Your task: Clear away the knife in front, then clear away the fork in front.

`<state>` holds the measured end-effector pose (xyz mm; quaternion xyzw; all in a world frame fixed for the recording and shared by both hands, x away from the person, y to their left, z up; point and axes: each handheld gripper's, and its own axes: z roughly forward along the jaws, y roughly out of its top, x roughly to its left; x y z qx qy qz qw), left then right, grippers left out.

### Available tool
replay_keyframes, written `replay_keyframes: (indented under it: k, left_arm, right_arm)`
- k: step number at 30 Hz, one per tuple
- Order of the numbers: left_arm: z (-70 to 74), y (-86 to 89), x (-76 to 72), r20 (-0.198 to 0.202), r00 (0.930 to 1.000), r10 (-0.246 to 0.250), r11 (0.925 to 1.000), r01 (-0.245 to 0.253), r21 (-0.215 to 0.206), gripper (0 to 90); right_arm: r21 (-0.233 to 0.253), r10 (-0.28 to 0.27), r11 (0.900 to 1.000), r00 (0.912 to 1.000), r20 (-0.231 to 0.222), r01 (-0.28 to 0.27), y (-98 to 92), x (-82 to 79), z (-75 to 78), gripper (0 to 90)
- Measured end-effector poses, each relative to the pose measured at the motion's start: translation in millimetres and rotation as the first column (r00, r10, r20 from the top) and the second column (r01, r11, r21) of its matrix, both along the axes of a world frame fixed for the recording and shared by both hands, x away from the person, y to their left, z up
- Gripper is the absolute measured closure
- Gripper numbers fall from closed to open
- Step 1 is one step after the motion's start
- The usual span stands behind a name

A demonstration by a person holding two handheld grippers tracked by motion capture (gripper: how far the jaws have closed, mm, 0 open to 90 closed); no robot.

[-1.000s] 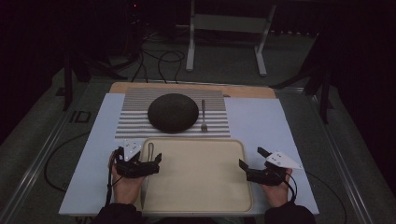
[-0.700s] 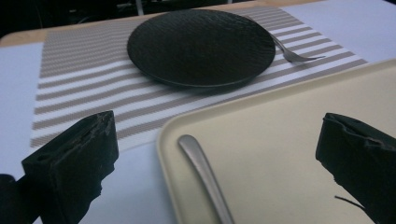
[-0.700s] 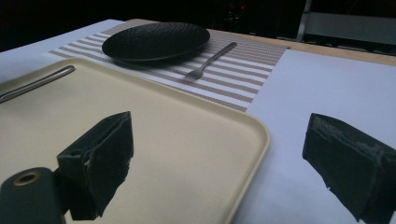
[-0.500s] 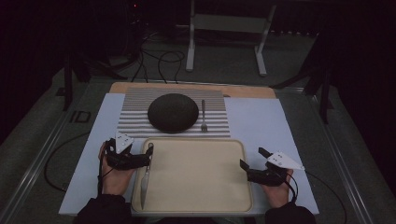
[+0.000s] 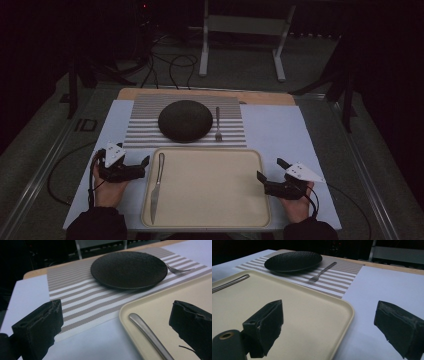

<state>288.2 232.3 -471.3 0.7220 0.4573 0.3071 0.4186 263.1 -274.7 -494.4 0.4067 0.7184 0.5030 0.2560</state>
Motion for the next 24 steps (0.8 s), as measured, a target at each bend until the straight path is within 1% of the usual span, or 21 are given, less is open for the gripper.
replay_keyframes:
  k: [5,8,10,12,13,14,15,20,22,24]
  left_arm:
    - [-0.2,5.8,-3.8,0.021,0.9998,0.000,0.9999,0.000,-0.012,0.1]
    - [-0.7,8.0,-6.1,0.026,0.9997,0.000,0.9999,0.000,-0.011,0.2]
    - [-1.8,9.0,-7.1,0.025,0.9997,0.002,1.0000,-0.002,-0.007,0.2]
    - [-2.6,9.4,-7.4,0.026,0.9996,0.005,1.0000,-0.005,-0.008,0.2]
    - [-3.3,10.1,-7.5,0.024,0.9997,0.008,0.9999,-0.008,-0.007,0.2]
    - [-5.3,10.3,-7.4,0.021,0.9994,0.029,0.9995,-0.029,-0.011,0.1]
    - [-6.3,10.4,-7.5,0.024,0.9990,0.037,0.9993,-0.036,-0.009,0.1]
    - [-7.6,12.1,-8.6,0.024,0.9988,0.042,0.9990,-0.041,-0.016,0.2]
    - [-9.1,13.9,-8.6,0.024,0.9984,0.051,0.9983,-0.050,-0.030,0.2]
    - [-10.3,13.3,-8.2,0.013,0.9984,0.056,0.9980,-0.055,-0.029,0.2]
  right_arm:
    - [-0.004,-0.002,1.000,1.0000,0.001,0.002,0.5,0.7,0.1,8.6]
    - [0.005,-0.017,1.000,0.9998,0.005,0.017,-2.9,1.8,1.5,8.6]
    - [0.018,-0.019,1.000,0.9998,0.002,0.019,-3.6,2.4,2.4,8.6]
    - [0.019,-0.021,1.000,0.9998,0.003,0.021,-3.4,2.9,3.2,8.5]
    - [0.021,-0.021,1.000,0.9998,0.003,0.021,-2.7,3.0,4.9,8.5]
    - [0.018,-0.007,1.000,1.0000,0.007,0.007,-0.4,4.5,9.4,8.4]
    - [0.017,-0.004,1.000,1.0000,0.008,0.004,0.6,5.1,10.9,8.4]
    - [-0.003,0.007,1.000,0.9999,-0.011,-0.007,8.4,12.3,19.6,8.2]
    - [-0.009,0.007,1.000,0.9999,-0.011,-0.007,11.2,16.1,23.4,8.2]
    - [-0.007,0.007,1.000,0.9998,-0.017,-0.007,13.6,20.1,27.6,8.2]
